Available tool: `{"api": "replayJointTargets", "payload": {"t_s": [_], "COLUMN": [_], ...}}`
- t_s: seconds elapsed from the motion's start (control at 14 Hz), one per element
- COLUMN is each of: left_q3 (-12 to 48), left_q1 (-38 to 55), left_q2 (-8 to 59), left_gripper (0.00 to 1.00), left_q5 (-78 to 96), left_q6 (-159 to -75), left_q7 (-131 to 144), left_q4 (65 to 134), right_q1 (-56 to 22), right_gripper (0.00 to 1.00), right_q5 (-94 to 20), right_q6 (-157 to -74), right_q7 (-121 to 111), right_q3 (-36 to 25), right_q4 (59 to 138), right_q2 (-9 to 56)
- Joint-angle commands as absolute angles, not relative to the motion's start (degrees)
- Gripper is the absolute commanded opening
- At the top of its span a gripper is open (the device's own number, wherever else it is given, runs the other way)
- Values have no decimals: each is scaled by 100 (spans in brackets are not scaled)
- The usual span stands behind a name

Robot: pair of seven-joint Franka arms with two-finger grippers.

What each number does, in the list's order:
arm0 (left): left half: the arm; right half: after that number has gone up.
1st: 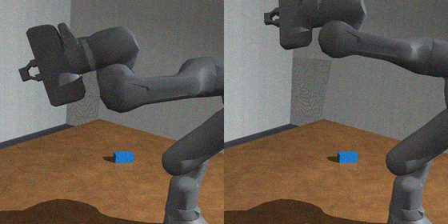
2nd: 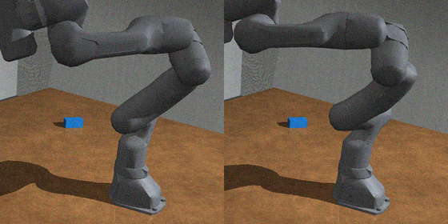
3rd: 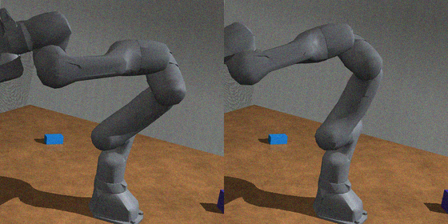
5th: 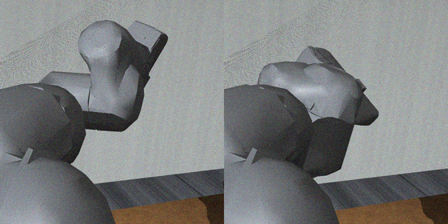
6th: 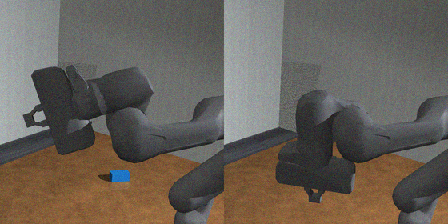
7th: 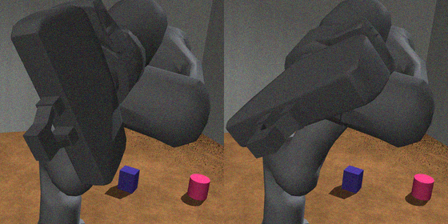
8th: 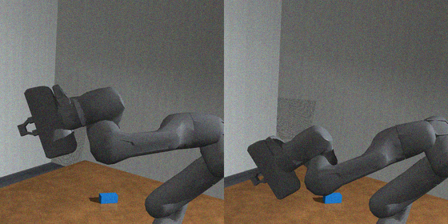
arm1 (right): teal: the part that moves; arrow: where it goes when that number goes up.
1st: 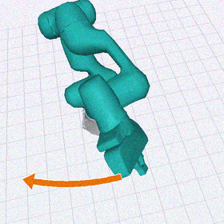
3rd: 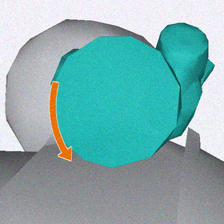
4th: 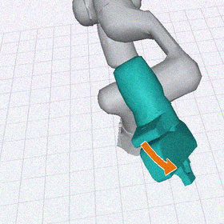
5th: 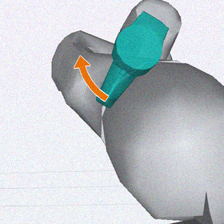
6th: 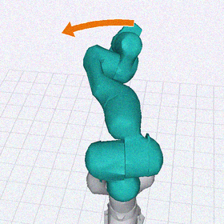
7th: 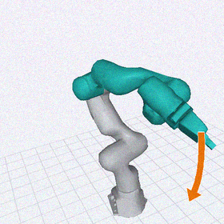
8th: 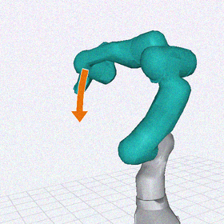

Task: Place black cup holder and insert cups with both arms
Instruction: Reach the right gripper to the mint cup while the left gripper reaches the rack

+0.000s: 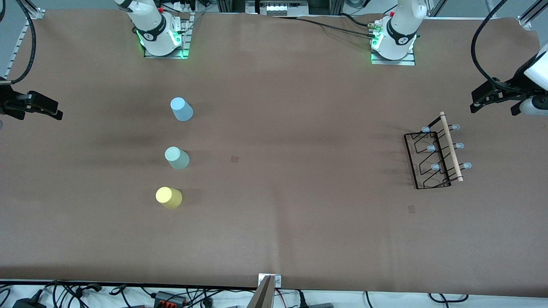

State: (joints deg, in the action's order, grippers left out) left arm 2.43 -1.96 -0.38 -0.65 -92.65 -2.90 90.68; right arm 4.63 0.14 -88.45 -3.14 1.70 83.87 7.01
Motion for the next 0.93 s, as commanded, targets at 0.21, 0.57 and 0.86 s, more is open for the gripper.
{"api": "replayJointTargets", "payload": {"t_s": [0.21,0.57,0.86], "left_q3": [229,229,255], "left_q1": [-229,-229,-220], "left_q2": [18,18,351], "left_gripper": [100,100,100], "left_q5": [35,0,-227], "left_q6": [-9132,-9079,-9053], "left_q7": [-343,-273,-281], "left_q4": [8912,8912,8921], "right_q1": [492,326,106], "right_gripper": [100,100,100], "right_q5": [-88,-79,-88], "right_q6": [-8745,-8816,-10857], "right_q7": [-404,-835,-476], "right_q3": [185,219,395], "right_q4": [8420,8982,10209], "right_q2": [650,825,1072]}}
